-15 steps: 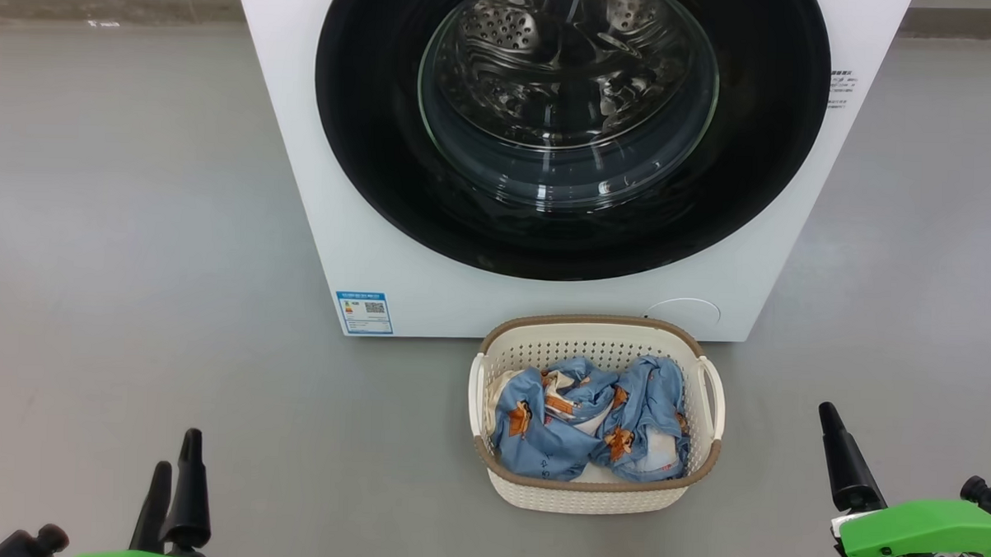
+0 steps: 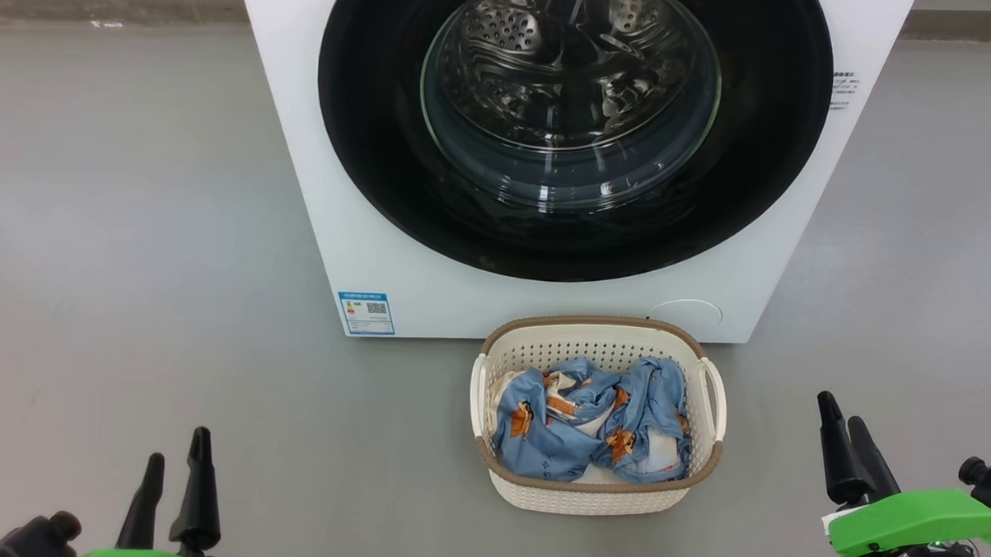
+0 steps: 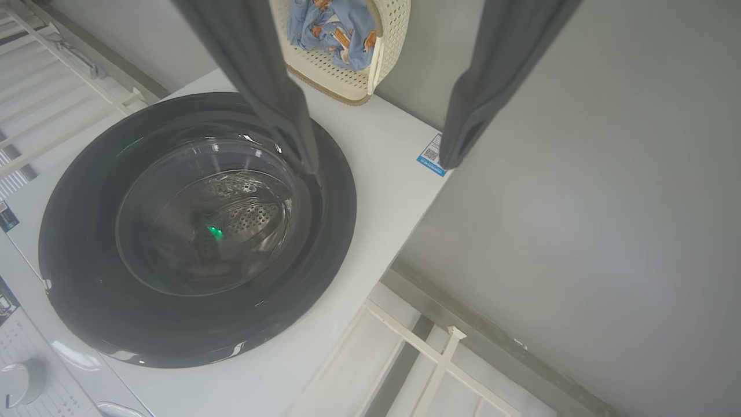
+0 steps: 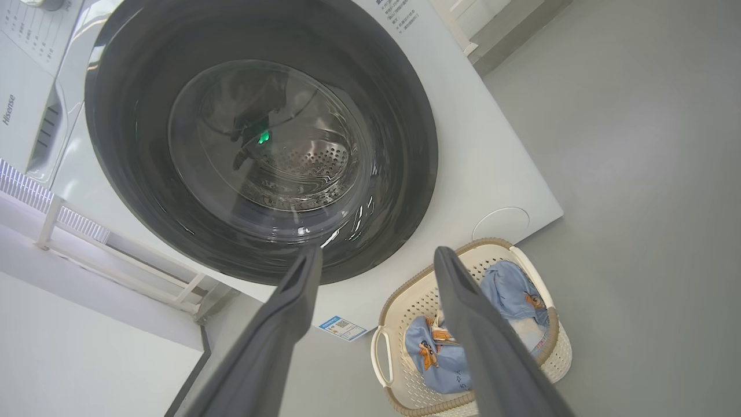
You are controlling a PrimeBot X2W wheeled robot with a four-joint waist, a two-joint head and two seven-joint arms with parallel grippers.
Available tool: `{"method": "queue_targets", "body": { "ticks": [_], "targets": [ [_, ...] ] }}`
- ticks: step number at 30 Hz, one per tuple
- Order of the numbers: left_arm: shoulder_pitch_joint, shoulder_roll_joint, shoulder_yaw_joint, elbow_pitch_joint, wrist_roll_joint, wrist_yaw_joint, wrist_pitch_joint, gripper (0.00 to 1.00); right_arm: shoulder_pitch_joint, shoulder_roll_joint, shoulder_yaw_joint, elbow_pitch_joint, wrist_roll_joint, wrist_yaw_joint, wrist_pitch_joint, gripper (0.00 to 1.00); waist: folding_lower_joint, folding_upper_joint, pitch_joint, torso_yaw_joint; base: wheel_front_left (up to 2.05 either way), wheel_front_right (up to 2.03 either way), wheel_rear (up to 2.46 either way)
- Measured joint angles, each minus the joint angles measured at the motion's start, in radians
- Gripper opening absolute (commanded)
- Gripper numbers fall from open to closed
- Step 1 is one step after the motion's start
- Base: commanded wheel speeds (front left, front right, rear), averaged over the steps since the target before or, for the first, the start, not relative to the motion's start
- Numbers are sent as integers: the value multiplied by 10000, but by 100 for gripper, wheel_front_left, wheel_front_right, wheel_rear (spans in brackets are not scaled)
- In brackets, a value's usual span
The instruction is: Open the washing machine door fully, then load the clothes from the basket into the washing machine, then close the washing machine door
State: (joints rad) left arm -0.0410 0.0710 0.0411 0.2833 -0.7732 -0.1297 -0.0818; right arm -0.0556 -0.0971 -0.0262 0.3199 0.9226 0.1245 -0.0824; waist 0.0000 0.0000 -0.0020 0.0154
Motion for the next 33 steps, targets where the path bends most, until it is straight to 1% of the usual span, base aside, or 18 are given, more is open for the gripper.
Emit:
{"method": "queue_targets", "body": {
  "ticks": [6,12,23,33],
  "targets": [
    [-4,46,-33,65,694,0,-176,100,-2,-46,176,31,-688,2,-173,100,0,0,-16,12,0,0,0],
    [-8,58,-59,111,1103,-2,-366,100,-28,-59,201,33,-1315,2,-355,100,0,0,-26,12,0,0,0],
    [-48,322,-257,314,2516,-2,-694,100,-204,-290,345,25,-2548,2,-681,100,0,0,-22,9,0,0,0],
    [-213,385,-332,364,3659,-2,-959,100,-213,-372,585,23,-3643,2,-922,100,0,0,-38,12,0,0,0]
  ]
}}
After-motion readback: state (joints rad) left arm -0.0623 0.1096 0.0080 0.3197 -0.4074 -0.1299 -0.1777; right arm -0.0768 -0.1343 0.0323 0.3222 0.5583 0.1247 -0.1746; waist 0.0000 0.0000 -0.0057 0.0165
